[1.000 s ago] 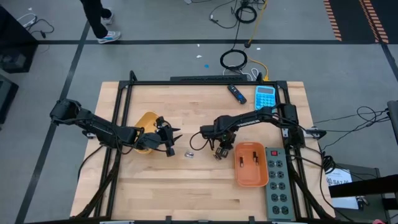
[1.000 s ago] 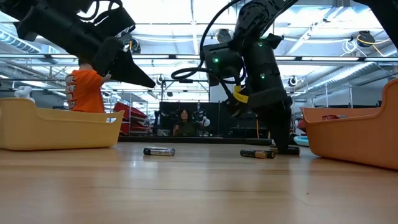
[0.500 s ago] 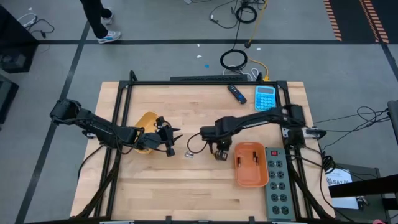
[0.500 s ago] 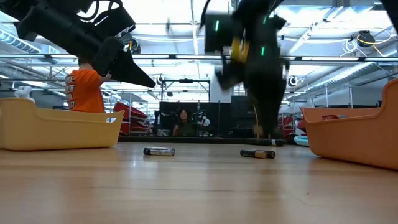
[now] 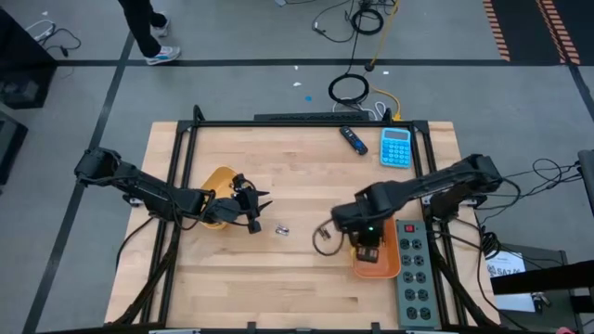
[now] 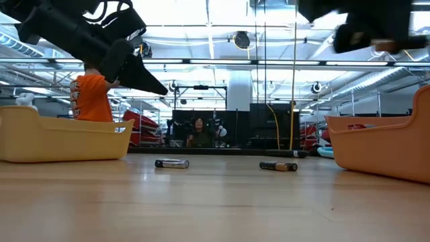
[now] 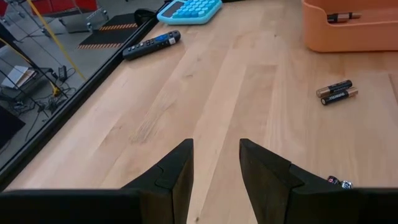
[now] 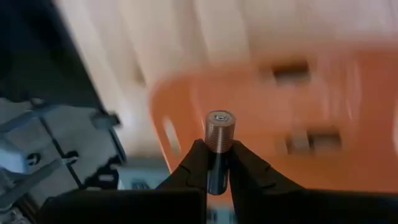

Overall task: Sort batteries
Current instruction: Put the black battery into the orange bin

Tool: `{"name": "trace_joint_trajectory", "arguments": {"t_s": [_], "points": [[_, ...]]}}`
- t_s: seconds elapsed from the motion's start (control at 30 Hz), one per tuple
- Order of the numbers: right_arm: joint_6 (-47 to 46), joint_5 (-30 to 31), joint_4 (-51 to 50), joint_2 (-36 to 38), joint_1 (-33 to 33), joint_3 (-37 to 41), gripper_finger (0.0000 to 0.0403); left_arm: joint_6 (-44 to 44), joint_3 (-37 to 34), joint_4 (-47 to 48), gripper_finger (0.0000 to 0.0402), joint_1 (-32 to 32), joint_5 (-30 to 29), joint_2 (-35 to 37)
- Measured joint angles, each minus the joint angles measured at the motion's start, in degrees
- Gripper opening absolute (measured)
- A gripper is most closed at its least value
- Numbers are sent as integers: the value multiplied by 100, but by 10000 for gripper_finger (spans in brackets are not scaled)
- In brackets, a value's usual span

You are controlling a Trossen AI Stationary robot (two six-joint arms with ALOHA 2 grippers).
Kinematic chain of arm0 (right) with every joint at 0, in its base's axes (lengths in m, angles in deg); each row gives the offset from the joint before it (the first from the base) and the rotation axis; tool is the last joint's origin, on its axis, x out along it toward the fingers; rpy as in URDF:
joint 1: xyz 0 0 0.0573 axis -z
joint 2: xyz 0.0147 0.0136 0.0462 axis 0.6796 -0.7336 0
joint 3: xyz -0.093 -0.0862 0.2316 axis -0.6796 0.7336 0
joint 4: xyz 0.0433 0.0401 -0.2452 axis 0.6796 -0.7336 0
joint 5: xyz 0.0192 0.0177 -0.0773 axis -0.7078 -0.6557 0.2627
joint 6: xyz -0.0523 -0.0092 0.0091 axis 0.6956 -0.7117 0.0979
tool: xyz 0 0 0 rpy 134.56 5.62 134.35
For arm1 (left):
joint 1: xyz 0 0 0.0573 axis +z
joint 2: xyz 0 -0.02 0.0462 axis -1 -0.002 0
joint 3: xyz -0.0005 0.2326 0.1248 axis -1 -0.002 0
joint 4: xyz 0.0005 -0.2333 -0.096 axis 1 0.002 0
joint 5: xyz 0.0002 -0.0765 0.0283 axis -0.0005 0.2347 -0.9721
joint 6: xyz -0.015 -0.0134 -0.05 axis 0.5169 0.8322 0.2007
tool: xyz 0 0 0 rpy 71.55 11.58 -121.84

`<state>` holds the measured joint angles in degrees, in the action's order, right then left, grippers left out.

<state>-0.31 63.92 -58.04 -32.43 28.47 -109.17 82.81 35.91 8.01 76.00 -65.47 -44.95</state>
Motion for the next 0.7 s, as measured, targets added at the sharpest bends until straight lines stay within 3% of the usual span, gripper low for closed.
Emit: {"name": "trace_joint_trajectory", "arguments": {"t_s": [0.23, 0.37, 0.6, 0.7], "points": [[-874, 129, -610, 36, -478, 7, 64, 11, 0, 7, 138, 0, 0, 0], [-1153, 854, -709, 36, -593, 7, 80, 11, 0, 2, 138, -1, 0, 0], [-1106, 1048, -757, 36, -540, 7, 113, -14, 1, -101, 138, 1, 0, 0], [-1034, 1687, -321, 36, -414, 7, 127, -39, 0, -157, 138, 26, 0, 0]]}}
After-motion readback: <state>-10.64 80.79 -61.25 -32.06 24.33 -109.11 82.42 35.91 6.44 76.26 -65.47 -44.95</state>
